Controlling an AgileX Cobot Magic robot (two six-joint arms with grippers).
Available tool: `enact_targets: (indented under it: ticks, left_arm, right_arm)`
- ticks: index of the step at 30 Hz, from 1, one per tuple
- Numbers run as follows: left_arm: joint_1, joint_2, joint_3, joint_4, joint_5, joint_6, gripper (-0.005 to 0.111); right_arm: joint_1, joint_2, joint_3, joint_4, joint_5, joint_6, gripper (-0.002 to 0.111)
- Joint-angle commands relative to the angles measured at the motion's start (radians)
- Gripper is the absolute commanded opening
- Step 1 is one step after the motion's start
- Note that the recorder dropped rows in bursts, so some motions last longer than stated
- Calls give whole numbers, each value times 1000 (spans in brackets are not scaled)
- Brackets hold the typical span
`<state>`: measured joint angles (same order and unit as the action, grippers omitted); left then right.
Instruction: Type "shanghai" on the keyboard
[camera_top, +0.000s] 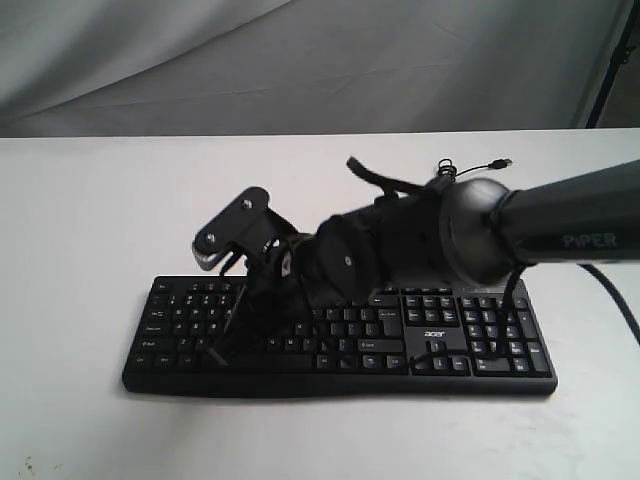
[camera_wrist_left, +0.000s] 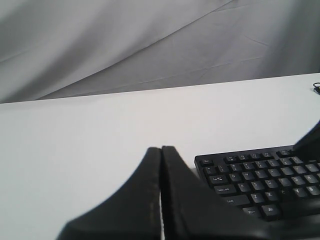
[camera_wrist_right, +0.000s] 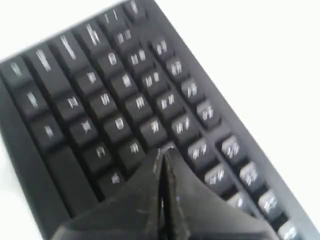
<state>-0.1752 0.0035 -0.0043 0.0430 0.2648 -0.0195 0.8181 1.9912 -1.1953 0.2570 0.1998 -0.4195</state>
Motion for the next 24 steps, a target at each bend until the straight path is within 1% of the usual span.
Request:
enact_targets:
  ticks: [1, 6, 11, 14, 24]
  left_arm:
    - [-4, -3, 4, 5, -6, -3, 0]
    - [-4, -3, 4, 5, -6, -3, 0]
    - [-4, -3, 4, 5, -6, -3, 0]
    - [-4, -3, 4, 5, -6, -3, 0]
    - [-4, -3, 4, 5, -6, -3, 0]
  right_arm:
    - [33, -1, -137, -41, 96, -2, 0]
    - [105, 92, -246, -41, 67, -24, 0]
    - [138, 166, -267, -23, 7, -24, 0]
    - [140, 180, -267, -44, -23, -24, 0]
    - [126, 200, -267, -83, -31, -24, 0]
